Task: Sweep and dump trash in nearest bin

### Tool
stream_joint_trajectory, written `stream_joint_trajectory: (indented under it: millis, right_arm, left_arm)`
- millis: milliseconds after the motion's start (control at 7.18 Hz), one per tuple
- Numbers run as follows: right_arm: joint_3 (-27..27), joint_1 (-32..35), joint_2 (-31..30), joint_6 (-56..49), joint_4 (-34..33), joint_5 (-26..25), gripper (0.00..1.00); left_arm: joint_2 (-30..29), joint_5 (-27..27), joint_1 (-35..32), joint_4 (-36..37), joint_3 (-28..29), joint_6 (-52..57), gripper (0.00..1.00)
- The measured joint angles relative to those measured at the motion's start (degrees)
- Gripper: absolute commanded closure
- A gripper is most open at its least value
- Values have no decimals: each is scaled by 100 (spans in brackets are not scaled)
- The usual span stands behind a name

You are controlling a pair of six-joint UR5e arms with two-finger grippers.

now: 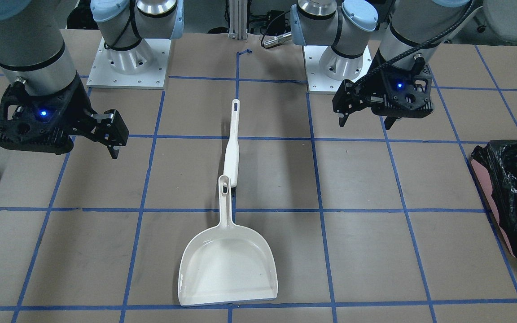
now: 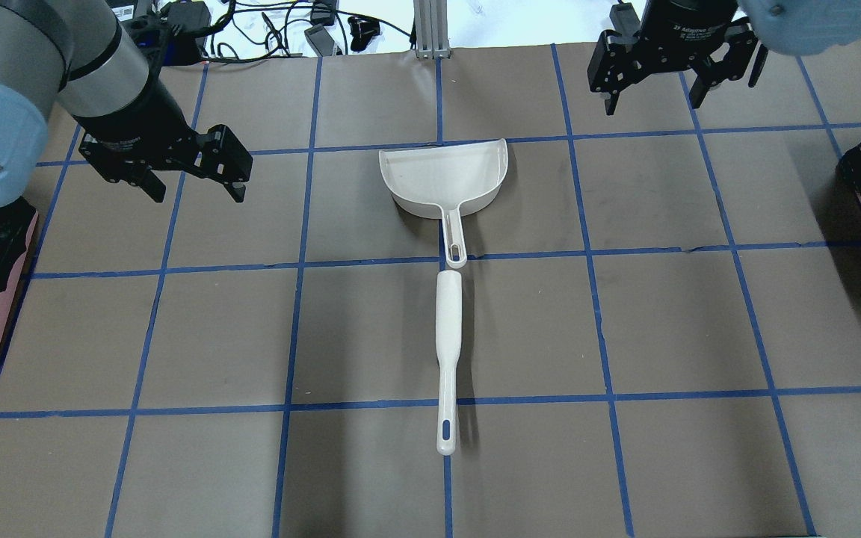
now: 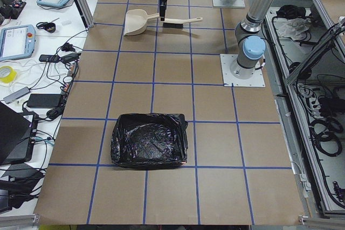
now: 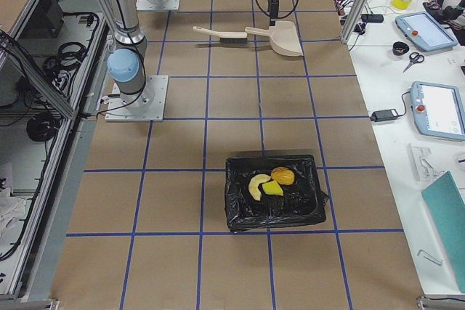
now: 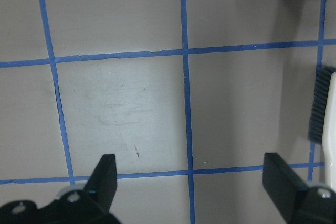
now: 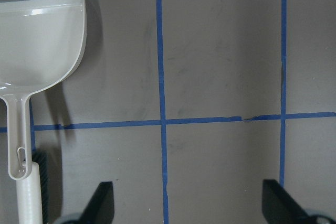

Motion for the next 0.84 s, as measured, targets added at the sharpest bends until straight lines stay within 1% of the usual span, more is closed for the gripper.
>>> stream_joint_trajectory:
  millis: [279, 836]
  right_arm:
    - [26, -165, -8, -81, 188, 237, 1]
    - [51, -197, -24, -146, 226, 483, 0]
  left_arm:
    - [8, -12, 0, -32, -7, 0, 0]
    - [24, -22, 28, -51, -9, -96, 0]
